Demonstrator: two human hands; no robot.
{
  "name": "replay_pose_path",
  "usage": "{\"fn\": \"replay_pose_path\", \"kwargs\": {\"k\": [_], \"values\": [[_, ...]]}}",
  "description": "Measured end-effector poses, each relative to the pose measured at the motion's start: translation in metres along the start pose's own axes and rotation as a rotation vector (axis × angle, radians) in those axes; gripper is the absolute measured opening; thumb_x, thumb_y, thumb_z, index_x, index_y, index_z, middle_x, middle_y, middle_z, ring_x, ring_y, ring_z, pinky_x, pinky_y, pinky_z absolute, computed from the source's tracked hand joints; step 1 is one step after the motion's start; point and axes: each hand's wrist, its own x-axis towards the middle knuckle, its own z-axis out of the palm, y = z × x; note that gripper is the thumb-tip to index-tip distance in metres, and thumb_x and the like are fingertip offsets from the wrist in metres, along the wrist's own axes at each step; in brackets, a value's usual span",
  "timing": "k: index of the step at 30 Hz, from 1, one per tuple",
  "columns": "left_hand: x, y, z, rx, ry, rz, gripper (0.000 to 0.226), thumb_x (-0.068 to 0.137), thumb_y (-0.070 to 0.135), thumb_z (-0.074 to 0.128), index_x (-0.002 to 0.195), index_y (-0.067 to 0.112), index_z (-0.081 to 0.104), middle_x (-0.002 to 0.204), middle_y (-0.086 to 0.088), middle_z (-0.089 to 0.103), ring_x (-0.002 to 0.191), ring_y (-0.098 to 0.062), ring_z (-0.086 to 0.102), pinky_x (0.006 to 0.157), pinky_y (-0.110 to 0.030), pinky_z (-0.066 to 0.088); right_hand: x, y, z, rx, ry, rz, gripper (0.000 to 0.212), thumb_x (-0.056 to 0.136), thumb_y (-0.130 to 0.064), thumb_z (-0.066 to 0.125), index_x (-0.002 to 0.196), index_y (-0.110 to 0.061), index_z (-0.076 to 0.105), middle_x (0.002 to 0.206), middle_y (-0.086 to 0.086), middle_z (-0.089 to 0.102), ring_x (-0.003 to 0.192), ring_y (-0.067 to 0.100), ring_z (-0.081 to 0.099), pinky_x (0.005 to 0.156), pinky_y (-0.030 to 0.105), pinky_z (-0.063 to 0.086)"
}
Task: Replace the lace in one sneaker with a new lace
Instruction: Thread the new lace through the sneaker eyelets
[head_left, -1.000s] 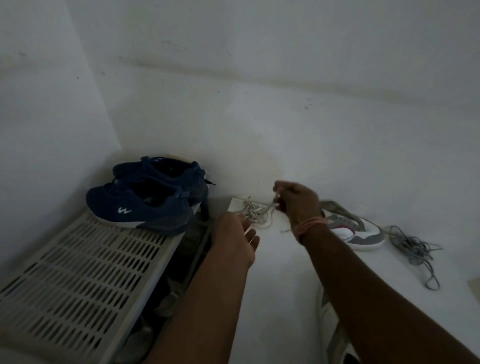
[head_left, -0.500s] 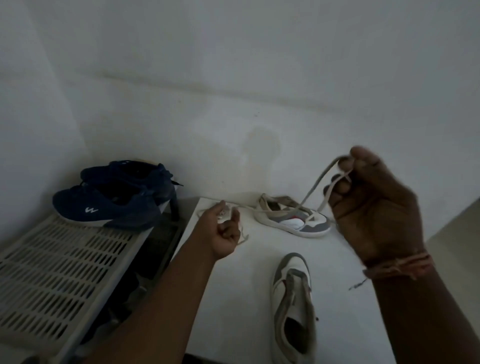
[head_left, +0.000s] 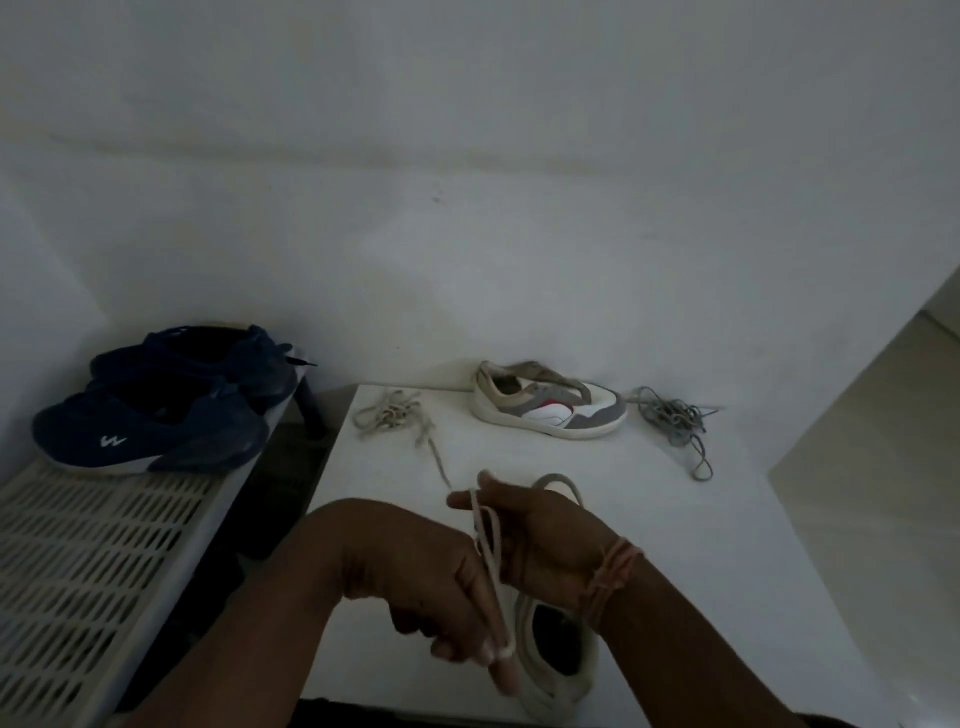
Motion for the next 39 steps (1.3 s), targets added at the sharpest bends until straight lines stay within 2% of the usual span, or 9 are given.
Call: {"fn": "replay_pose_path", "kwargs": {"k": [7,12,15,21,25,29,31,34,39], "values": [[0.014,-0.033,-0.042,-0.425,0.748,-0.400,0.026,0.096,0.028,0.059,0.107,0.008,0.073,0.093,-0.009,0.070,0.069,-0.017,0.056,0.063,-0.028,0.048,0.005,0.000,0.010,-0.490,-0.018,-0.337,0.020,0.103,-0.011,0.051,0.103,-0.001,0.068,0.064,0.006,0.054,0.051,0.011,0.045,0.052,0.027,0.036],[0.028,-0.032,-0.059,-1.146,0.534,-0.025,0.063,0.092,0.054,0.064,0.113,-0.006,0.068,0.091,-0.017,0.068,0.071,-0.025,0.064,0.071,-0.035,0.053,-0.005,0.016,0.009,-1.100,-0.183,-0.475,0.020,0.102,-0.026,0.054,0.100,-0.018,0.072,0.081,0.002,0.064,0.069,0.015,0.061,0.068,0.030,0.055],[0.030,-0.030,-0.070,-1.290,0.867,0.125,0.025,0.097,0.026,0.063,0.084,0.005,0.064,0.069,-0.004,0.059,0.054,-0.013,0.054,0.055,-0.026,0.049,-0.005,0.019,-0.003,-1.134,-0.105,-0.453,0.016,0.098,-0.024,0.058,0.105,-0.022,0.073,0.088,-0.001,0.072,0.079,0.022,0.069,0.078,0.039,0.060],[0.004,-0.056,-0.086,-1.146,1.332,0.146,0.023,0.101,0.013,0.051,0.080,0.009,0.059,0.063,-0.001,0.060,0.047,-0.007,0.041,0.040,-0.017,0.032,-0.010,0.006,-0.038,-1.054,0.203,-0.559,0.024,0.094,-0.013,0.057,0.113,-0.023,0.066,0.068,-0.005,0.067,0.058,0.004,0.061,0.060,0.022,0.050],[0.014,-0.040,-0.068,-0.442,1.112,-0.340,0.030,0.102,0.031,0.058,0.117,0.005,0.066,0.113,-0.013,0.070,0.083,-0.024,0.059,0.068,-0.032,0.047,-0.007,-0.004,-0.048,-0.909,0.278,-0.602,0.025,0.102,-0.010,0.044,0.123,-0.021,0.052,0.085,0.001,0.073,0.067,0.015,0.066,0.062,0.027,0.054],[0.047,-0.018,-0.032,0.191,0.846,-0.387,0.073,0.093,0.065,0.054,0.156,0.032,0.034,0.165,0.000,0.027,0.146,-0.022,0.035,0.115,-0.038,0.035,-0.002,-0.007,-0.047,-0.605,0.088,-0.547,0.025,0.104,-0.009,0.044,0.127,-0.016,0.053,0.079,0.010,0.065,0.063,0.020,0.055,0.060,0.030,0.048],[0.055,-0.008,-0.025,0.115,0.828,-0.082,0.058,0.098,0.051,0.057,0.151,0.045,0.036,0.164,0.007,0.030,0.146,-0.015,0.036,0.117,-0.036,0.034,-0.002,-0.009,-0.046,-0.454,0.007,-0.535,0.025,0.102,-0.011,0.048,0.125,-0.011,0.057,0.078,0.015,0.062,0.065,0.022,0.053,0.061,0.032,0.047],[0.058,-0.005,-0.029,-0.208,0.726,0.184,0.031,0.103,0.026,0.056,0.134,0.029,0.059,0.122,0.000,0.072,0.120,-0.012,0.064,0.113,-0.041,0.041,-0.004,-0.017,-0.050,-0.298,-0.086,-0.514,0.032,0.094,-0.011,0.050,0.123,0.001,0.052,0.078,0.017,0.061,0.065,0.026,0.053,0.067,0.040,0.045],[0.056,-0.015,-0.034,-0.212,0.684,0.082,0.030,0.100,0.039,0.059,0.111,0.014,0.072,0.100,-0.009,0.073,0.094,-0.017,0.066,0.105,-0.046,0.047,-0.007,-0.018,-0.057,-0.372,-0.102,-0.525,0.023,0.094,-0.008,0.050,0.116,-0.002,0.051,0.080,0.021,0.062,0.069,0.030,0.052,0.065,0.037,0.045]]}}
